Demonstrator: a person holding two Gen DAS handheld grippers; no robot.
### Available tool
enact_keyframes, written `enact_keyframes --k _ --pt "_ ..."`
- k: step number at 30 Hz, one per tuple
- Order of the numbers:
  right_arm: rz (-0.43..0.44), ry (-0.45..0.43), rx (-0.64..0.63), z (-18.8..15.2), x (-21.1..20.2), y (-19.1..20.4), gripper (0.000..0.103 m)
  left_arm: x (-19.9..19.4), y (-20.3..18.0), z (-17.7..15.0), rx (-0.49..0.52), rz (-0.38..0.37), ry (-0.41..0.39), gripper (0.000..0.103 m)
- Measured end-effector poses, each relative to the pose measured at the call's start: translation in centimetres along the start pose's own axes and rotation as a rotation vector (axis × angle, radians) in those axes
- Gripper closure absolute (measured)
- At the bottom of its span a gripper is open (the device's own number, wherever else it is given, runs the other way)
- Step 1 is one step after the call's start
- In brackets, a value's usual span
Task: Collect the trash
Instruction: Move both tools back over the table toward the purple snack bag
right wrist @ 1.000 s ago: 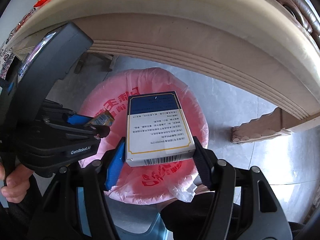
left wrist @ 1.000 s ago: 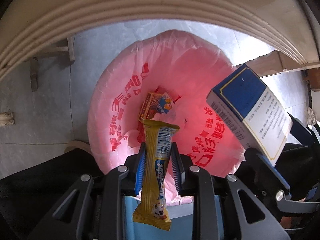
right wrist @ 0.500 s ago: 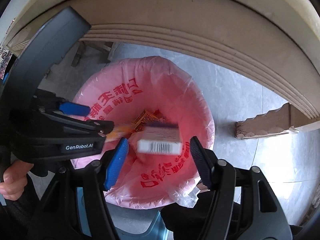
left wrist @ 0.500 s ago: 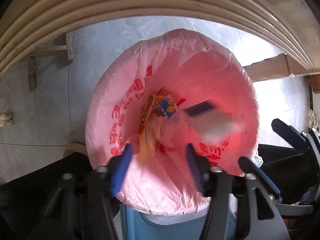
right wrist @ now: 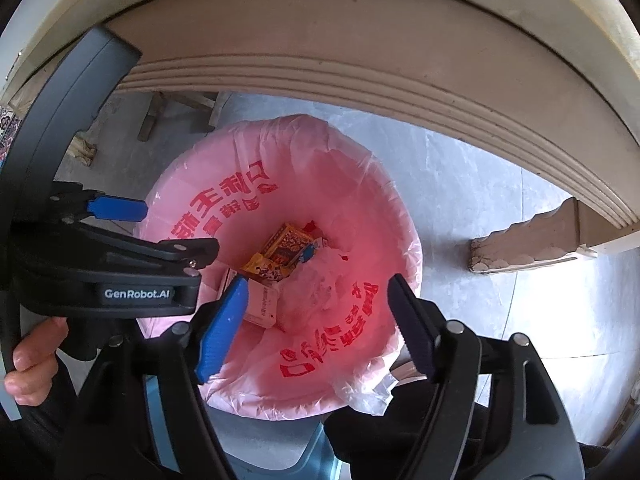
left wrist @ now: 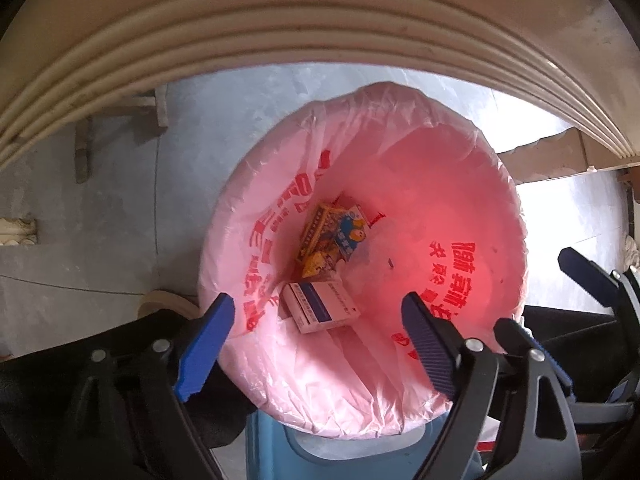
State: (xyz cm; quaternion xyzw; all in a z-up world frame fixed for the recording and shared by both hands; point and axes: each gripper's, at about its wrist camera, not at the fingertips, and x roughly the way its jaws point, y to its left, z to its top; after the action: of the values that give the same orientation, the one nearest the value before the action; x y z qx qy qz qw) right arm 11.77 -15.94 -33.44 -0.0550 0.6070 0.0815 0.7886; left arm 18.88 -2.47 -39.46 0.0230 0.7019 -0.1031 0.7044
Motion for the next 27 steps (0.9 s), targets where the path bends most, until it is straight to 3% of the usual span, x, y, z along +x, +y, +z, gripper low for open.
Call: enact_keyframes --k 9,15,19,27 --pt "-0.020 -0.068 0.000 -0.4 -2.7 0.1 0.032 -3.7 -0.3 -1.7 0.023 0.023 -0.082 0.019" --pt "-0.022 -0.130 0.027 -1.4 -6.4 0.0 0.032 -9.0 -0.1 -3.4 0.033 0.067 -0.213 0.015" --pt "-0.030 -0.207 0.058 -1.6 -10.2 0.0 0.031 -12.7 -0.3 -4.1 0.061 0.113 -0.271 0.013" --pt "-0.055 -0.416 0.049 -0.9 -19.1 0.7 0.023 -22.7 0.2 -5.5 0.007 0.102 -0.474 0.010"
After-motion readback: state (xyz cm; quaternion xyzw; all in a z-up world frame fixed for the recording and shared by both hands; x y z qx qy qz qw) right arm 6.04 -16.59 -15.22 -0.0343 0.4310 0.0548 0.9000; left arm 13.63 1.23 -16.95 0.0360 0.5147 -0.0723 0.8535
